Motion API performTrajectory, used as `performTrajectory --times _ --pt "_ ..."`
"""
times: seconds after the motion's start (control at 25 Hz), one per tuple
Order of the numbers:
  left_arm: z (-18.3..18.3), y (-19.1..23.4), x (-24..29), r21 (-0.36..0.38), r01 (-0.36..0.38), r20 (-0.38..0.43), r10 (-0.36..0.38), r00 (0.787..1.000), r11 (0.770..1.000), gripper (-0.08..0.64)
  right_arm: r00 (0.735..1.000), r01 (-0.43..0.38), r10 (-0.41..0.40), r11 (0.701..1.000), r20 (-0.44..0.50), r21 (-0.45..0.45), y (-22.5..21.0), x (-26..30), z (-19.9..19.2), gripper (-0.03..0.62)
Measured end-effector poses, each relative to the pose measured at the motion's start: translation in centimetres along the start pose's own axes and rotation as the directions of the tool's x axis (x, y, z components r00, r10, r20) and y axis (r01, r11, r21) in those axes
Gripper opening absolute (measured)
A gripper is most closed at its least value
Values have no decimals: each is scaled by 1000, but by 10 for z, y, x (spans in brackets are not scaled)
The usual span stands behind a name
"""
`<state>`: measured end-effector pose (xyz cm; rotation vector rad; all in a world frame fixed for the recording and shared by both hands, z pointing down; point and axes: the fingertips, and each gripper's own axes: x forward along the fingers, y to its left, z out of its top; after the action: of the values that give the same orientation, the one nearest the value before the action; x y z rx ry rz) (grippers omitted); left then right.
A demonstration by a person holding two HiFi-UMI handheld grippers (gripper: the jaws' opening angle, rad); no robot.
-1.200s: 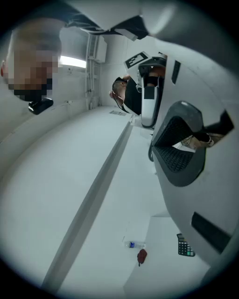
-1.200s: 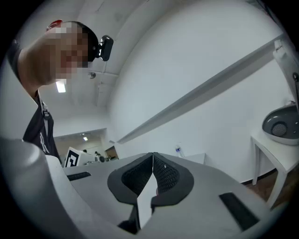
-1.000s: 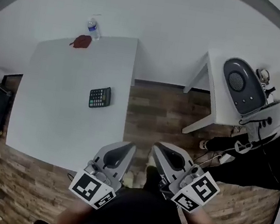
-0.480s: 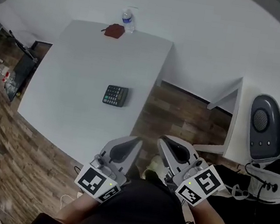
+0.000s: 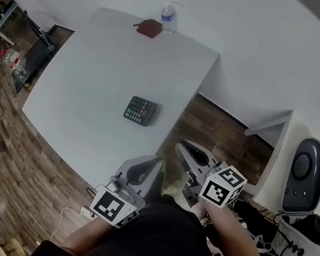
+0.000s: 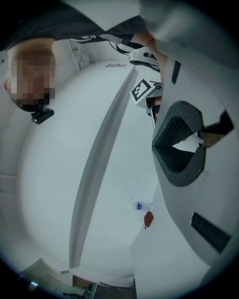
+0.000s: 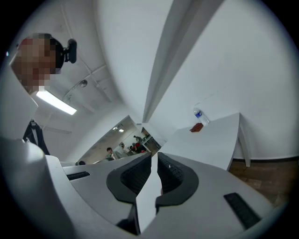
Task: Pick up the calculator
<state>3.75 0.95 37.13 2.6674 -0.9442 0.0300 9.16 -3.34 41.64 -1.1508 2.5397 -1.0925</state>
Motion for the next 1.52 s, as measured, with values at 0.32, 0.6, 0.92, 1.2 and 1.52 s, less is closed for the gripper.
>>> performTrajectory --times 0.32,0.6,0.92,1.2,1.52 --pt "-10 64 24 -50 -71 -2 71 997 996 5 975 93 -27 950 -221 297 -106 100 -72 87" --pt "-29 111 21 -123 -176 -27 174 984 977 5 919 274 -91 846 -383 457 -185 164 -139 116" --pt "-47 138 9 -178 -256 -64 248 967 950 5 881 331 -55 781 -470 530 -216 208 -166 138" --pt "-42 148 7 -185 -268 -49 264 963 945 5 850 362 -43 772 -525 523 -223 223 -190 136" --pt "-43 152 3 -205 -285 -47 281 958 936 5 860 330 -9 771 -510 545 -222 227 -193 66"
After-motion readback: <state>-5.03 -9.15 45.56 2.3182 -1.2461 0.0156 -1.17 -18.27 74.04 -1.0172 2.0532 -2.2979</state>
